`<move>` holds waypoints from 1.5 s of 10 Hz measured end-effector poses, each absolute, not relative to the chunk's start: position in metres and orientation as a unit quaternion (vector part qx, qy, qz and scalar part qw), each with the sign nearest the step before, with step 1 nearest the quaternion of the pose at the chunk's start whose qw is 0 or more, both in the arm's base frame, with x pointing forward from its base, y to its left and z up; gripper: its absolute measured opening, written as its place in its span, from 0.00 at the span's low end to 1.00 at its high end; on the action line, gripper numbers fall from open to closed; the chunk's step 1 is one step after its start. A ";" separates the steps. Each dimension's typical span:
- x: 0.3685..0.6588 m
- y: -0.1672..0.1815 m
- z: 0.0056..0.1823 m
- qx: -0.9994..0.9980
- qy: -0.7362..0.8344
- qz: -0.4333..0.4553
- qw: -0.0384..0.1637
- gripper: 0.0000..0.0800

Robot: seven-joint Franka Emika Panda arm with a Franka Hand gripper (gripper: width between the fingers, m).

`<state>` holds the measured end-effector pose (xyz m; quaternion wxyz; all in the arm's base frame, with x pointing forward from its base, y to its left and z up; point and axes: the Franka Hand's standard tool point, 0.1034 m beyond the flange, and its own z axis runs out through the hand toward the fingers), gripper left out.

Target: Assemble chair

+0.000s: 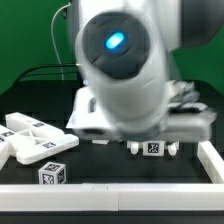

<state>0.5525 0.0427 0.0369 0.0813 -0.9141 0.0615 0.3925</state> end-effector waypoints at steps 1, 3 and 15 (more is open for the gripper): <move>0.550 0.038 0.029 -0.912 0.065 0.398 0.081 0.81; 0.550 0.040 0.029 -0.912 0.060 0.397 0.082 0.81; 0.553 0.012 0.023 -0.889 0.058 0.446 0.083 0.81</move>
Offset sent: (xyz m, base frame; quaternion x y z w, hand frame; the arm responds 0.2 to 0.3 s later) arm 0.0098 -0.0271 0.0048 -0.0682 -0.0715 0.0329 0.9946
